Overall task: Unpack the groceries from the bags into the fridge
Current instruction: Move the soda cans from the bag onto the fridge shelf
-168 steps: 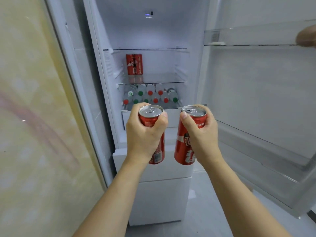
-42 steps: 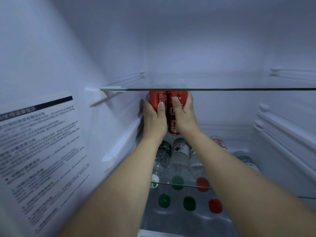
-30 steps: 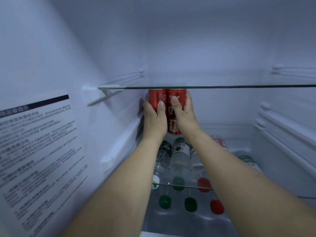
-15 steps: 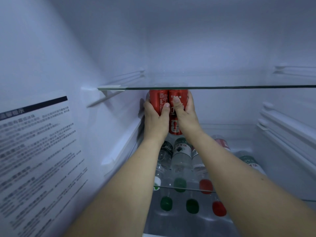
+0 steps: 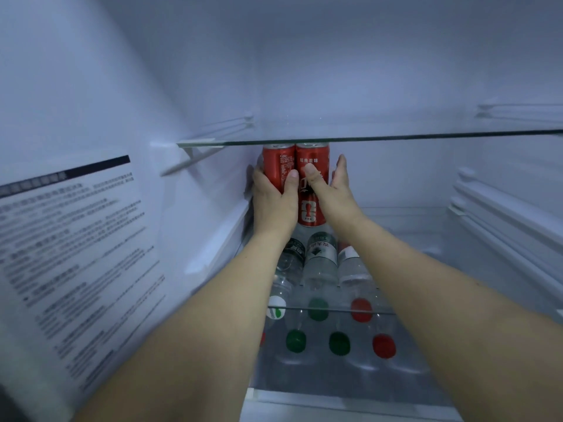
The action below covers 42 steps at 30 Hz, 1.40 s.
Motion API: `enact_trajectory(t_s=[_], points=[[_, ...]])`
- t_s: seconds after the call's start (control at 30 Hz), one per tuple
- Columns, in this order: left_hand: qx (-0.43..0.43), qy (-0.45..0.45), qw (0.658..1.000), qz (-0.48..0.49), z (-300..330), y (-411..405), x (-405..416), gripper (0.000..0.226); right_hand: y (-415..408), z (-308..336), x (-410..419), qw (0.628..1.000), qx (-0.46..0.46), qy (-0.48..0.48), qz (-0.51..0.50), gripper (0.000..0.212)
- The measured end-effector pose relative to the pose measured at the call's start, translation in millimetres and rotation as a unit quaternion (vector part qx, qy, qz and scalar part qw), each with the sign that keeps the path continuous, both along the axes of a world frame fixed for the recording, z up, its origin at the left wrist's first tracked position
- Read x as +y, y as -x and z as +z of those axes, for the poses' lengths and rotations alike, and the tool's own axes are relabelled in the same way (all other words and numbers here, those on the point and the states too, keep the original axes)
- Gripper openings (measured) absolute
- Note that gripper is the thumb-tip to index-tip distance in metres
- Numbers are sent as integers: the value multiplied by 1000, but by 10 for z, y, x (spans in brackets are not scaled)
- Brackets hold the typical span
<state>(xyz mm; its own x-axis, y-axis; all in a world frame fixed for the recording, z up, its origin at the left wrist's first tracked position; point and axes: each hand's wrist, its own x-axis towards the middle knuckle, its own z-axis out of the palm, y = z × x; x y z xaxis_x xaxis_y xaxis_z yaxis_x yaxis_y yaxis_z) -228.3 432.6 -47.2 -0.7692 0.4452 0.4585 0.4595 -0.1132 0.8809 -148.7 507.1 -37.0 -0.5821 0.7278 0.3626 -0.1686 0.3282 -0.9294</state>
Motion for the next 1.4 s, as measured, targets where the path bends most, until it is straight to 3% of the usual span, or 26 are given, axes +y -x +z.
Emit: enact_trajectory(t_s=[0.2, 0.4, 0.57, 0.73, 1.07, 1.4], points=[[36, 36, 998, 27, 92, -170, -207, 67, -437, 51, -87, 981, -140, -117, -67, 80], [126, 108, 985, 56, 129, -371, -473, 76, -872, 146, -300, 934, -273, -204, -106, 71], [246, 190, 950, 36, 242, -658, -680, 74, -1302, 180, -560, 867, -405, -265, -119, 68], [324, 260, 910, 15, 406, -986, -937, 72, -1757, 218, -818, 815, -482, -294, -132, 66], [382, 343, 857, -42, 158, -1546, -1441, 67, -2393, 78, -1235, 790, -536, -277, -108, 66], [374, 391, 839, -59, -206, -1757, -1676, 63, -2552, -200, -1401, 779, -562, -270, -63, 65]])
